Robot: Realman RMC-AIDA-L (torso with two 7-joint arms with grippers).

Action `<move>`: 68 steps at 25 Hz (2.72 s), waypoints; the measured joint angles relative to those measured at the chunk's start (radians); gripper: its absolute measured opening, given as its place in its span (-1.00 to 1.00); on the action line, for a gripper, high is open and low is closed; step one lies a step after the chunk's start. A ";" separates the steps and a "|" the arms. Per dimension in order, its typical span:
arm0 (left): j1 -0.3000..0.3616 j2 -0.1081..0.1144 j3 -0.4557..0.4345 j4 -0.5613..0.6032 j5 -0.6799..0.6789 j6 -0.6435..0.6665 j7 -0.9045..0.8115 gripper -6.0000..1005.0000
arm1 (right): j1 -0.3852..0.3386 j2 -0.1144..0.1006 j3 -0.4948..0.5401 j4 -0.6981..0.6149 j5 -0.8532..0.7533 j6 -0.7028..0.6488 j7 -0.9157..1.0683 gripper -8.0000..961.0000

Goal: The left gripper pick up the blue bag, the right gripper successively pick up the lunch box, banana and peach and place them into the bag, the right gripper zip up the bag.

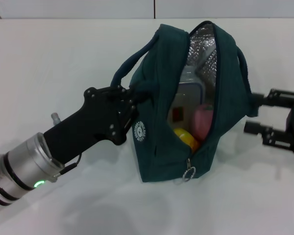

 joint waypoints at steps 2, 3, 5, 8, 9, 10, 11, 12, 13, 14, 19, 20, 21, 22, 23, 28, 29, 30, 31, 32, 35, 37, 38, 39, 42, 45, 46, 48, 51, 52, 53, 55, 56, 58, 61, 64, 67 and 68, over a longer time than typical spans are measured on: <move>0.002 0.000 0.005 0.005 0.006 0.016 0.000 -0.82 | 0.006 0.005 -0.008 -0.012 -0.032 -0.001 -0.002 0.19; 0.002 0.000 0.007 0.006 0.011 0.023 0.000 -0.82 | 0.009 0.005 -0.010 -0.014 -0.046 -0.002 -0.005 0.19; 0.004 -0.001 0.007 0.008 0.011 0.025 0.001 -0.82 | 0.012 0.006 -0.014 -0.020 -0.069 -0.006 -0.011 0.19; 0.008 -0.002 0.001 0.008 -0.002 0.001 -0.008 -0.82 | 0.019 0.004 -0.044 -0.025 -0.100 -0.012 -0.013 0.19; 0.008 -0.002 0.002 0.009 -0.005 -0.005 -0.014 -0.82 | 0.025 0.000 -0.066 -0.025 -0.114 -0.012 -0.013 0.19; 0.006 -0.002 0.004 0.012 -0.005 -0.006 -0.018 -0.82 | 0.029 -0.003 -0.088 -0.026 -0.127 -0.012 -0.012 0.19; 0.004 -0.002 0.005 0.013 -0.005 -0.006 -0.019 -0.82 | 0.032 -0.005 -0.106 -0.027 -0.138 -0.012 -0.012 0.19; 0.003 -0.002 0.004 0.014 -0.005 -0.006 -0.016 -0.82 | 0.036 -0.005 -0.129 -0.031 -0.153 -0.011 -0.012 0.19; 0.002 -0.002 0.002 0.015 -0.006 -0.006 -0.014 -0.82 | 0.038 -0.004 -0.144 -0.036 -0.169 -0.011 -0.012 0.19; 0.003 -0.003 0.001 0.015 -0.008 -0.007 -0.014 -0.82 | 0.038 0.000 -0.148 -0.043 -0.182 -0.011 -0.012 0.18; 0.002 -0.003 0.000 0.015 -0.011 -0.010 -0.010 -0.81 | 0.010 0.013 -0.056 -0.062 -0.135 -0.008 -0.039 0.17; 0.002 -0.004 0.000 0.015 -0.011 -0.010 -0.010 -0.81 | 0.010 0.013 -0.056 -0.062 -0.135 -0.008 -0.039 0.17; 0.001 -0.004 0.000 0.015 -0.012 -0.010 -0.010 -0.81 | 0.004 0.014 -0.029 -0.056 -0.105 -0.009 -0.053 0.17; 0.000 -0.004 0.000 0.015 -0.012 -0.010 -0.010 -0.81 | -0.001 0.014 -0.011 -0.050 -0.075 -0.010 -0.062 0.17; -0.001 -0.004 0.000 0.015 -0.012 -0.011 -0.010 -0.81 | -0.006 0.014 0.003 -0.044 -0.048 -0.013 -0.071 0.17; -0.003 -0.004 -0.001 0.015 -0.024 -0.023 -0.012 -0.81 | -0.040 -0.001 0.018 -0.041 -0.001 -0.143 -0.141 0.17; -0.003 -0.004 -0.001 0.015 -0.025 -0.025 -0.012 -0.81 | -0.042 -0.008 0.015 -0.044 -0.020 -0.169 -0.146 0.17; -0.003 -0.004 -0.001 0.015 -0.025 -0.026 -0.012 -0.81 | -0.042 -0.017 0.013 -0.050 -0.052 -0.201 -0.151 0.17; -0.003 -0.005 -0.001 0.015 -0.025 -0.026 -0.012 -0.81 | -0.039 -0.023 0.011 -0.055 -0.096 -0.230 -0.152 0.17; -0.004 -0.005 -0.001 0.015 -0.025 -0.026 -0.011 -0.81 | -0.034 -0.027 0.011 -0.058 -0.125 -0.245 -0.150 0.17; -0.007 -0.005 -0.001 0.016 -0.025 -0.028 -0.012 -0.80 | -0.018 -0.020 0.011 -0.056 -0.209 -0.243 -0.135 0.17; -0.010 -0.005 -0.001 0.021 -0.026 -0.032 -0.013 -0.80 | -0.002 0.000 0.009 -0.045 -0.253 -0.198 -0.118 0.17; -0.011 -0.005 -0.001 0.024 -0.026 -0.034 -0.013 -0.80 | 0.008 0.008 0.002 -0.031 -0.263 -0.168 -0.112 0.17; -0.012 -0.005 0.000 0.027 -0.026 -0.036 -0.012 -0.80 | 0.021 0.014 -0.008 -0.012 -0.269 -0.138 -0.106 0.17; -0.015 -0.005 0.003 0.029 -0.023 -0.037 -0.011 -0.80 | 0.090 0.022 -0.060 0.100 -0.257 -0.027 -0.072 0.17; -0.016 -0.006 0.005 0.030 -0.021 -0.037 -0.010 -0.80 | 0.155 0.026 -0.067 0.200 -0.258 0.056 -0.051 0.17; -0.016 -0.006 0.006 0.031 -0.020 -0.037 -0.010 -0.80 | 0.174 0.026 -0.070 0.226 -0.260 0.075 -0.051 0.17; -0.014 -0.007 0.006 0.035 -0.020 -0.037 -0.010 -0.79 | 0.202 0.026 -0.090 0.260 -0.265 0.106 -0.044 0.17; -0.008 -0.008 0.005 0.042 -0.020 -0.037 -0.010 -0.79 | 0.222 0.028 -0.154 0.269 -0.261 0.145 -0.014 0.17; -0.008 -0.008 0.005 0.042 -0.020 -0.037 -0.010 -0.79 | 0.225 0.029 -0.167 0.269 -0.259 0.156 -0.008 0.17; -0.008 -0.008 0.006 0.042 -0.019 -0.037 -0.010 -0.79 | 0.228 0.030 -0.177 0.269 -0.259 0.168 -0.004 0.17; -0.008 -0.008 0.007 0.043 -0.019 -0.037 -0.010 -0.79 | 0.230 0.032 -0.188 0.271 -0.258 0.178 -0.001 0.17; -0.008 -0.008 0.007 0.044 -0.019 -0.037 -0.010 -0.79 | 0.231 0.032 -0.192 0.272 -0.256 0.181 -0.001 0.17; -0.008 -0.008 0.007 0.048 -0.017 -0.037 -0.009 -0.79 | 0.232 0.032 -0.203 0.278 -0.240 0.196 0.000 0.17; -0.007 -0.008 0.008 0.051 -0.016 -0.037 -0.009 -0.79 | 0.236 0.032 -0.267 0.295 -0.169 0.247 0.000 0.17; -0.007 -0.008 0.008 0.050 -0.006 -0.037 -0.008 -0.78 | 0.240 0.032 -0.378 0.300 -0.094 0.286 0.001 0.17; -0.010 -0.009 0.008 0.054 0.007 -0.044 -0.008 -0.78 | 0.241 0.032 -0.500 0.292 -0.003 0.312 0.001 0.17; -0.010 -0.009 0.008 0.054 0.010 -0.045 -0.008 -0.78 | 0.241 0.032 -0.524 0.290 0.020 0.315 0.000 0.17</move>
